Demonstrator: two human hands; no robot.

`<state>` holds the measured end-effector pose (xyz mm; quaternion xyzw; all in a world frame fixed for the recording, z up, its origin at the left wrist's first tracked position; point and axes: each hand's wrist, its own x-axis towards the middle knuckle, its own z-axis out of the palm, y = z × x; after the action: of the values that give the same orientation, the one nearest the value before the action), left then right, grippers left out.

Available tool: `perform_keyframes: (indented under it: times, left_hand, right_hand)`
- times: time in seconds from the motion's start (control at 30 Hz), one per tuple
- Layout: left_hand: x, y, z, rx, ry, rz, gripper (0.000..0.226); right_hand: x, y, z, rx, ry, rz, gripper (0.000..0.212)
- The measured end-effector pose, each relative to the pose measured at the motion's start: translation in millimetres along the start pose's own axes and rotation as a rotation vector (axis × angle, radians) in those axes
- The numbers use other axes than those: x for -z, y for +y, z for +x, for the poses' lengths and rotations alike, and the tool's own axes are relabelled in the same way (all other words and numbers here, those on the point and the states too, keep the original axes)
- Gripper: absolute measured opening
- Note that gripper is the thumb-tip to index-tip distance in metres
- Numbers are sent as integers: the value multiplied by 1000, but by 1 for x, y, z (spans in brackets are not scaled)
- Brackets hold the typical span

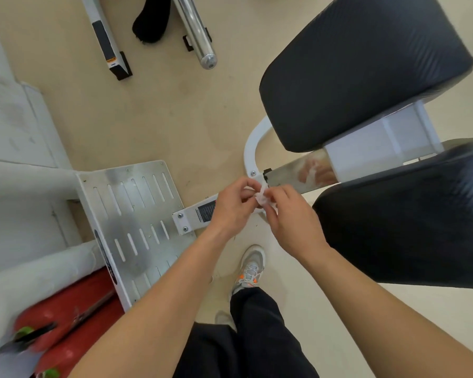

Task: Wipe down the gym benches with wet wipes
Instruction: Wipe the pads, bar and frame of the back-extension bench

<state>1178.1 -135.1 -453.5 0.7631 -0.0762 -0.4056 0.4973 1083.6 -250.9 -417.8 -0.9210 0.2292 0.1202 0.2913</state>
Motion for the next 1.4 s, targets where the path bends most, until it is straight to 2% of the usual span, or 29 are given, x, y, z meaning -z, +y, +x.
perform_keyframes:
  times: [0.1,0.23,0.3,0.37,0.43,0.53,0.6,0.67,0.87,0.97,1.1,1.27,1.4]
  left_hand:
    - [4,-8,1,75,26,-24,23]
    - [12,-29,0,166,90,-99,21]
    - [13,-36,-3,174,110,-150,13]
    - [14,-42,-7,184,107,-217,9]
    - [17,-48,-12,174,90,-261,9]
    - [21,-58,-22,162,79,-288,10]
    - [21,-66,-29,161,94,-286,8]
    - [21,-72,-37,176,111,-295,6]
    - [14,-71,-56,159,205,-369,9]
    - [11,-71,-53,130,305,-423,11]
    - [10,-75,-38,24,344,-365,15]
    - [5,-80,-10,-118,231,-363,31]
    - [-1,-85,16,-213,162,-386,24]
  right_hand:
    - [-6,1,6,-81,26,54,9]
    - [-13,1,10,-169,36,6,8]
    - [-19,1,11,-163,34,24,20]
    - [-27,2,10,-126,-55,115,43]
    - [-37,1,7,-114,-155,250,51]
    - [-47,-2,0,-187,-203,400,33]
    - [-50,-4,-6,-223,-155,402,19]
    - [-51,-5,-13,-228,-70,369,16]
    - [-53,-5,-42,-224,142,283,22]
    - [-64,-2,-58,-239,245,361,29]
    - [-84,5,-68,-257,320,469,38]
    - [-100,15,-49,-91,510,430,42]
    - [-112,29,-30,95,672,313,34]
